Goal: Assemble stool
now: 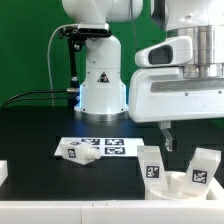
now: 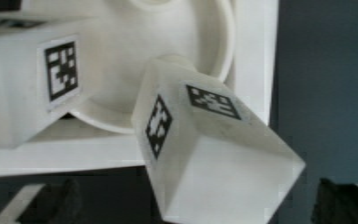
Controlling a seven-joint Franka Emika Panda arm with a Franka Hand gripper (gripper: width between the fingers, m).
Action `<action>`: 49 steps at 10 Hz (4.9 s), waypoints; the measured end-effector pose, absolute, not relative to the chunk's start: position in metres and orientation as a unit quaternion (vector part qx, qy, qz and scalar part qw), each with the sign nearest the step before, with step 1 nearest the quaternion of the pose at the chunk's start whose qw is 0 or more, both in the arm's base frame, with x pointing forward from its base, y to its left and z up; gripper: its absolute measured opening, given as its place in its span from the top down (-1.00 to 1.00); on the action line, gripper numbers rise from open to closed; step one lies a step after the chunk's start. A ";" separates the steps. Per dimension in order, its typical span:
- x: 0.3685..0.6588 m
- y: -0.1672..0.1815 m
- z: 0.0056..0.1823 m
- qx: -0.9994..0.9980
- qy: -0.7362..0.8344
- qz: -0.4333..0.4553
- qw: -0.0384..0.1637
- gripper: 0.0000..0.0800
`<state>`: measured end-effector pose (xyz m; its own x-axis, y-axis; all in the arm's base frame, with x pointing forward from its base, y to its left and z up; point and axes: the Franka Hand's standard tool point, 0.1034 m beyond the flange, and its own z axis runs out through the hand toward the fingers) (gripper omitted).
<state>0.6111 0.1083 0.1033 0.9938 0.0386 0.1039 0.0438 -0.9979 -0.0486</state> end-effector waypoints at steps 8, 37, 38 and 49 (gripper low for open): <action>0.611 0.117 0.091 -0.891 -0.452 0.009 -0.044 -0.63; 0.602 0.113 0.071 -0.766 0.642 -0.005 0.036 0.16; 0.602 0.112 0.070 -0.694 0.718 0.001 0.051 0.16; 0.599 0.123 0.102 -0.787 0.612 0.017 0.074 -0.62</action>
Offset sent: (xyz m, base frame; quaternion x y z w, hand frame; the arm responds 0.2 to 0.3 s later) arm -0.0027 0.0073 -0.0044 0.0310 -0.0292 -0.2560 0.9657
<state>0.5985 0.1233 0.1022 0.2502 -0.9610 -0.1177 -0.9661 -0.2398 -0.0959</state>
